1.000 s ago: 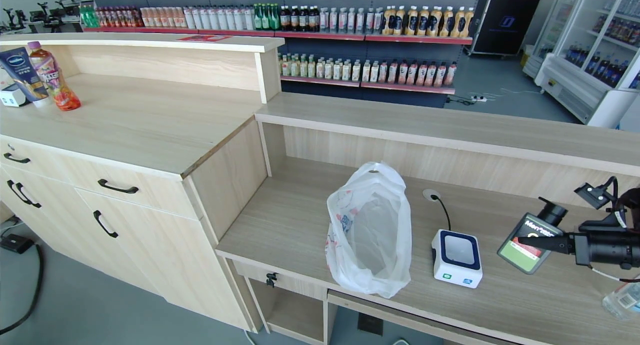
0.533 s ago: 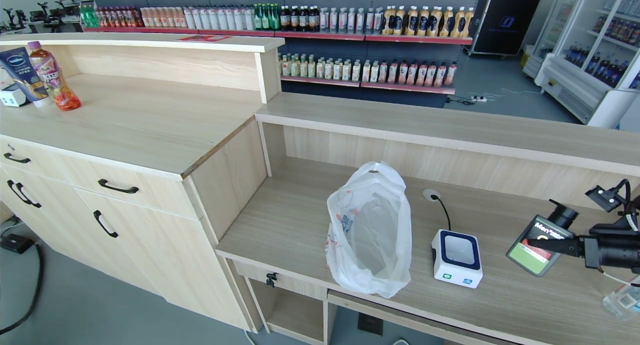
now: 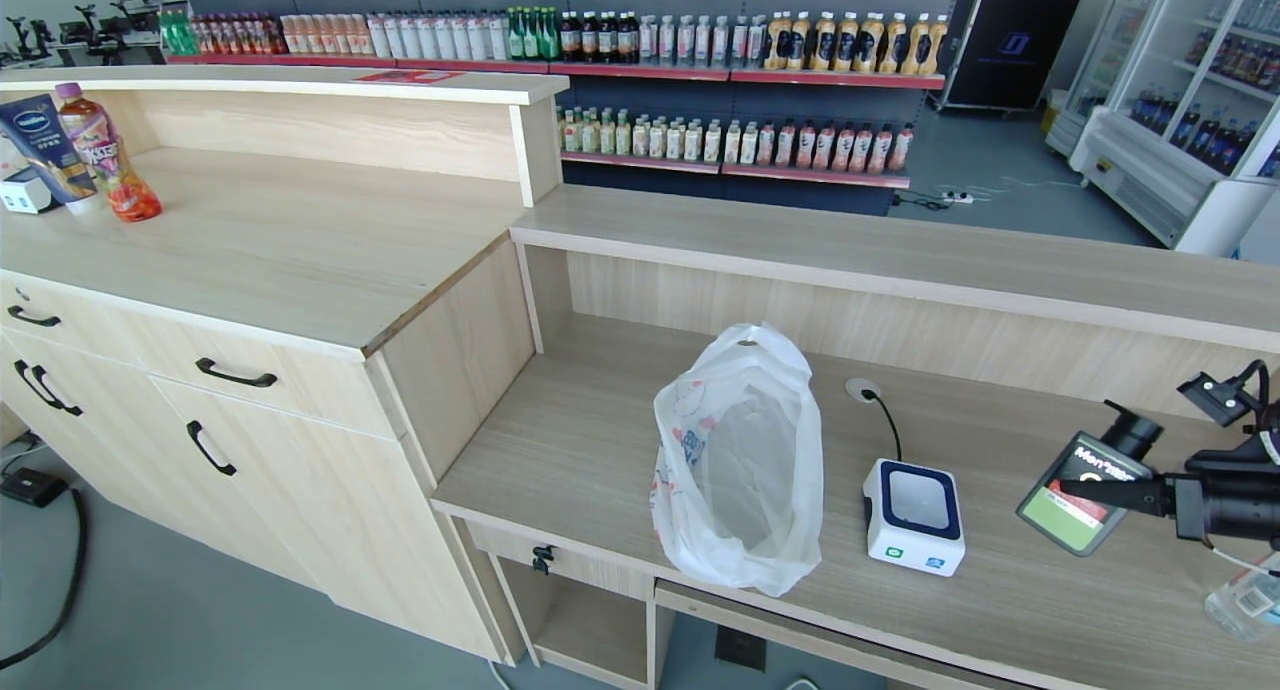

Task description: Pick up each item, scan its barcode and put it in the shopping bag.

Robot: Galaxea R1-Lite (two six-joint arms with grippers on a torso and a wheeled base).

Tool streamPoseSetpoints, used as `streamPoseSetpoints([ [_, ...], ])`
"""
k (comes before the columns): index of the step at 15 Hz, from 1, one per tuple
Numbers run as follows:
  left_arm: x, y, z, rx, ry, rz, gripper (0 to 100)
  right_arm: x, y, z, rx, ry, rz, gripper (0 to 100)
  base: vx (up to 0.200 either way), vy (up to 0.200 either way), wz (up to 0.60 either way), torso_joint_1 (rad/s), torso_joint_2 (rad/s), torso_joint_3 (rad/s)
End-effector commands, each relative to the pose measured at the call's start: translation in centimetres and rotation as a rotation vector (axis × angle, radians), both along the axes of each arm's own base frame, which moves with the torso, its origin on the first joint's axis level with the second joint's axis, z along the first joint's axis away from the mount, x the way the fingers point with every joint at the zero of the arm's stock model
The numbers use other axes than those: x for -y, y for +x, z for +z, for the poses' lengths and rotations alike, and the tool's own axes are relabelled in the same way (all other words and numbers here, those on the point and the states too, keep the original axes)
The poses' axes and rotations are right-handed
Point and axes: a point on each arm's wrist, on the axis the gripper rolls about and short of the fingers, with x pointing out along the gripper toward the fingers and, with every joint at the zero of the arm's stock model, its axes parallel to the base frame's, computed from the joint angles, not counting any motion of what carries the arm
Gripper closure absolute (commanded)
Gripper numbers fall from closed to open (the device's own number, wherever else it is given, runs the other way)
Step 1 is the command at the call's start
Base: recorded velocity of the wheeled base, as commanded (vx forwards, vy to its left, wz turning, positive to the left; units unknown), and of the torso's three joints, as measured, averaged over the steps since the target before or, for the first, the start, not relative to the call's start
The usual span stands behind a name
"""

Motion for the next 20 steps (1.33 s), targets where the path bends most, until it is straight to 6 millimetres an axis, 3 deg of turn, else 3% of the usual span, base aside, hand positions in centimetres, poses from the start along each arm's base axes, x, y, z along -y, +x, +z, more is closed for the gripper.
streamPoseSetpoints([
  [1, 0.0, 0.0, 0.0, 0.000, 0.000, 0.001, 0, 0.1, -0.1, 0.2, 0.008, -0.004, -0.005, 100, 0.000, 0.000, 0.00, 0.000, 0.00, 0.000],
  [3, 0.0, 0.0, 0.0, 0.000, 0.000, 0.001, 0, -0.3, 0.0, 2.6, 0.088, -0.072, -0.001, 100, 0.000, 0.000, 0.00, 0.000, 0.00, 0.000],
  [5, 0.0, 0.0, 0.0, 0.000, 0.000, 0.001, 0, -0.6, -0.2, 8.8, 0.320, -0.205, -0.010, 100, 0.000, 0.000, 0.00, 0.000, 0.00, 0.000],
  [6, 0.0, 0.0, 0.0, 0.000, 0.000, 0.001, 0, -1.1, -1.1, 10.5, 0.346, -0.213, -0.033, 100, 0.000, 0.000, 0.00, 0.000, 0.00, 0.000],
  [7, 0.0, 0.0, 0.0, 0.000, 0.000, 0.001, 0, -2.1, -2.8, 12.7, 0.343, -0.240, -0.124, 100, 0.000, 0.000, 0.00, 0.000, 0.00, 0.000],
  [9, 0.0, 0.0, 0.0, 0.000, 0.000, 0.001, 0, -5.3, -4.6, 14.8, 0.317, -0.278, -0.255, 100, 0.000, 0.000, 0.00, 0.000, 0.00, 0.000],
  [12, 0.0, 0.0, 0.0, 0.000, 0.000, 0.001, 0, -9.7, -7.2, 15.4, 0.313, -0.340, -0.387, 100, 0.000, 0.000, 0.00, 0.000, 0.00, 0.000],
  [14, 0.0, 0.0, 0.0, 0.000, 0.000, 0.001, 0, -11.4, -8.2, 14.2, 0.339, -0.434, -0.518, 100, 0.000, 0.000, 0.00, 0.000, 0.00, 0.000],
  [18, 0.0, 0.0, 0.0, 0.000, 0.000, 0.001, 0, -13.3, -7.9, 14.2, 0.356, -0.589, -0.772, 100, 0.000, 0.000, 0.00, 0.000, 0.00, 0.000],
  [20, 0.0, 0.0, 0.0, 0.000, 0.000, 0.001, 0, -13.5, -7.6, 14.6, 0.402, -0.577, -0.795, 100, 0.000, 0.000, 0.00, 0.000, 0.00, 0.000],
])
